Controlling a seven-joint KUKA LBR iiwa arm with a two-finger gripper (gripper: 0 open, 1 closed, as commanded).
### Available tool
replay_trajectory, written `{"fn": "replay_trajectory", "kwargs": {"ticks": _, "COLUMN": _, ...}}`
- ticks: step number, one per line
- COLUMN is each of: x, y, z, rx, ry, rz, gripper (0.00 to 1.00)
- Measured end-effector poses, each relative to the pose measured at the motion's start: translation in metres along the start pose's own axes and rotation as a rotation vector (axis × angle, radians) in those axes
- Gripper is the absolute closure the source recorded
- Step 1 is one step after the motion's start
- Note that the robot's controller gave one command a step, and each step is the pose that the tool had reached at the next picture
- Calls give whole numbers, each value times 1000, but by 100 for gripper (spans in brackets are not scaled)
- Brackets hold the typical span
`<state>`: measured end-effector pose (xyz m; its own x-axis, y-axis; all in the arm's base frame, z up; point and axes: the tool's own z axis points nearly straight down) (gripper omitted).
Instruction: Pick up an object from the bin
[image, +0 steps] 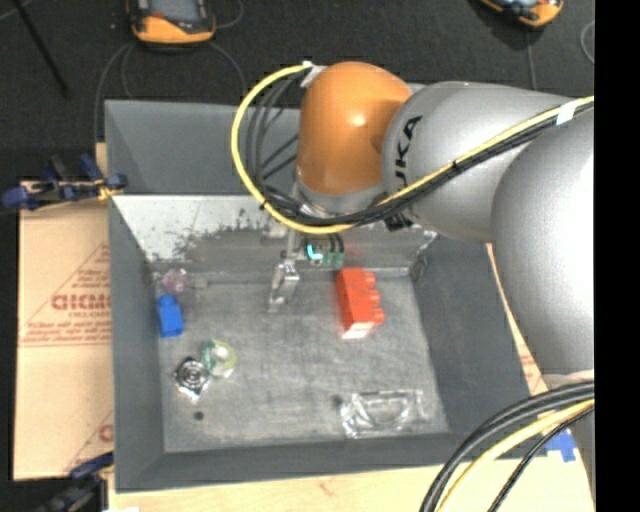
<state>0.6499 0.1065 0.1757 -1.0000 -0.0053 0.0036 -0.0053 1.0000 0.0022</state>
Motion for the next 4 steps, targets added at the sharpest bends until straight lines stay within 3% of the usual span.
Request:
{"fn": "replay_trajectory", "kwargs": {"ticks": 1, "x": 23, "y": 80, "z": 93, "rx": 2, "ry": -2, "rz": -90, "gripper": 0}}
{"fn": "replay_trajectory", "kwargs": {"ticks": 2, "x": -7, "y": 70, "z": 8, "rx": -2, "ry": -17, "rz": -57, "gripper": 0}}
{"fn": "replay_trajectory", "kwargs": {"ticks": 3, "x": 90, "y": 102, "z": 87, "rx": 0, "ry": 3, "rz": -66, "gripper": 0}}
{"fn": "replay_trajectory", "kwargs": {"ticks": 4, "x": 86, "y": 100, "z": 84, "rx": -1, "ry": -6, "rz": -61, "gripper": 100}}
